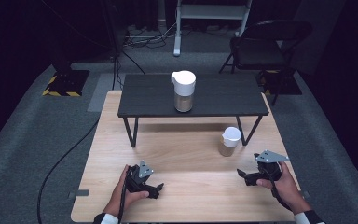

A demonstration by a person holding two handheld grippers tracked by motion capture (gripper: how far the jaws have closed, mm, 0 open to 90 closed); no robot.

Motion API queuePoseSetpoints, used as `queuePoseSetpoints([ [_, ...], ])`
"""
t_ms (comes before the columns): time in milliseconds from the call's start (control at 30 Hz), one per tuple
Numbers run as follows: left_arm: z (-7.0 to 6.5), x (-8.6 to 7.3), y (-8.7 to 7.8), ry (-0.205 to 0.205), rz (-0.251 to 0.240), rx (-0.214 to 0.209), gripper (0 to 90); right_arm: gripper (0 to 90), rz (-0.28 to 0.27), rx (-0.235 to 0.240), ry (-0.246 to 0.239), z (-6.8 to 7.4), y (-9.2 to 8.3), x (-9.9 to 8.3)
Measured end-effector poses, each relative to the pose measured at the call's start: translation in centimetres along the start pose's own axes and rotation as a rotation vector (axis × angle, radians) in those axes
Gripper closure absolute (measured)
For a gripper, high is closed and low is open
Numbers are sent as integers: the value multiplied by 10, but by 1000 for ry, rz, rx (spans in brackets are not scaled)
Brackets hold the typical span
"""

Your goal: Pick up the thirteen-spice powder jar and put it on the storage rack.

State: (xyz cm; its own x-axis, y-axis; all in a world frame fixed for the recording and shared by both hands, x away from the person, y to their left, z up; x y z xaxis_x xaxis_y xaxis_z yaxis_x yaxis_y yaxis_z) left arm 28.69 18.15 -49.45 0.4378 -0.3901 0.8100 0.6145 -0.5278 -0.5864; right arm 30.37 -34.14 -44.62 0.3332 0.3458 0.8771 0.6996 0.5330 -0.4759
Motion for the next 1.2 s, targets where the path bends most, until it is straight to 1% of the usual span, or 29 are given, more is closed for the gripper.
queuePoseSetpoints([
  [167, 0, 0, 0, 0, 0, 0, 4, 14, 1, -14, -16, 1, 4, 11],
  [400, 0, 0, 0, 0, 0, 0, 3, 26, -11, -1, -17, -2, 12, 24],
  [467, 0, 0, 0, 0, 0, 0, 3, 25, -15, -10, -24, -1, 14, 27],
  [533, 0, 0, 0, 0, 0, 0, 4, 26, -22, -2, -18, -2, 17, 29],
  [600, 0, 0, 0, 0, 0, 0, 4, 26, -25, -6, -14, -2, 20, 31],
  [700, 0, 0, 0, 0, 0, 0, 4, 28, -32, -5, -10, -1, 25, 33],
  [767, 0, 0, 0, 0, 0, 0, 4, 28, -28, -4, -10, -1, 27, 34],
  [800, 0, 0, 0, 0, 0, 0, 4, 28, -23, -4, -16, 0, 31, 35],
  [900, 0, 0, 0, 0, 0, 0, 4, 29, -23, -6, -12, 0, 36, 34],
  [1067, 0, 0, 0, 0, -1, 0, 4, 29, -30, -12, -9, 1, 44, 35],
  [1200, 0, 0, 0, 0, -1, 1, 4, 38, -41, -17, 3, 2, 51, 34],
])
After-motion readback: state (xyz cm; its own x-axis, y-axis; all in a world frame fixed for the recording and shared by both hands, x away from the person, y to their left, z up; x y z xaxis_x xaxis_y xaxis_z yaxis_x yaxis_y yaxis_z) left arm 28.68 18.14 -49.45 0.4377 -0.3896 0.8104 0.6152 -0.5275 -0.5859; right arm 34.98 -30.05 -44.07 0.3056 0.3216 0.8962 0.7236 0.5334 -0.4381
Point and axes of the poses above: each handheld gripper's, and its own axes: y roughly forward along the jaws, x roughly out of its top, z roughly to its left, the point moved 6 cm from there along y, roughly forward along the jaws, and after that the axes turned 10 degrees about -z, right-handed, at the moved point
